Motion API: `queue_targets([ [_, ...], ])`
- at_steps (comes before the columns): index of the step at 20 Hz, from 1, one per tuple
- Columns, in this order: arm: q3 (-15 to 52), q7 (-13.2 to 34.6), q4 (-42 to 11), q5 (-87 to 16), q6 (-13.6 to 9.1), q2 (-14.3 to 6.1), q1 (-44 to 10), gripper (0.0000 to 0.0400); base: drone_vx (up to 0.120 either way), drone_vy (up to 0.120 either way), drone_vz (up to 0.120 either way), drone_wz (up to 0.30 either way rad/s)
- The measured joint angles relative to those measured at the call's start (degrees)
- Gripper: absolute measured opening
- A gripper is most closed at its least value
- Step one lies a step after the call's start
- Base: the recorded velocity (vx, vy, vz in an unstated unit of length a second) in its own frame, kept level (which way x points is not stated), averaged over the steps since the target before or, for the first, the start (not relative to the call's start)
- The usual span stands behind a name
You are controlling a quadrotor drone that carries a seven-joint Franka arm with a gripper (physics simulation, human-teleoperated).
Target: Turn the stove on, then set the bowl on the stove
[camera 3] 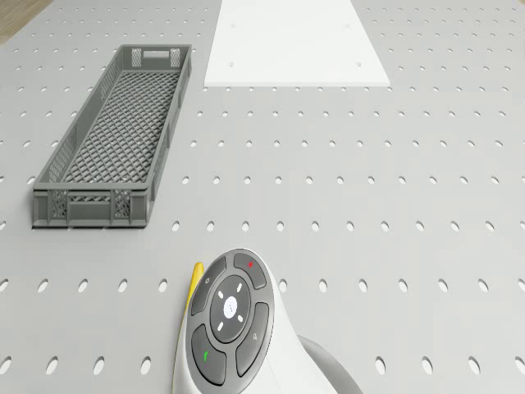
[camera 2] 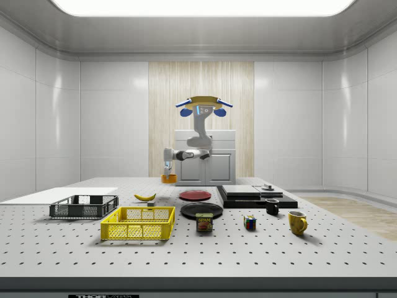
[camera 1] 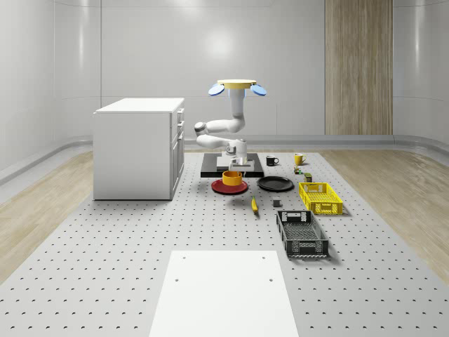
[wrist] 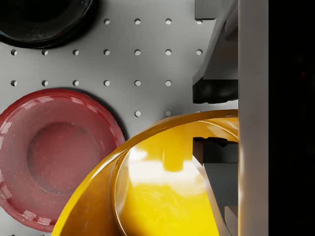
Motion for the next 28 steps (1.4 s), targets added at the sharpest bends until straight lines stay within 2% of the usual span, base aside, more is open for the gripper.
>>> queue_targets([
  [7, 0.0, -0.1, 0.0, -0.1, -0.2, 0.2, 0.1, 0.0100, -0.120, 0.034, 0.000, 0.000],
  [28, -0.2, -0.4, -0.1, -0.4, -0.7, 0.8, 0.5, 0.0100, -0.120, 0.000, 0.000, 0.000],
])
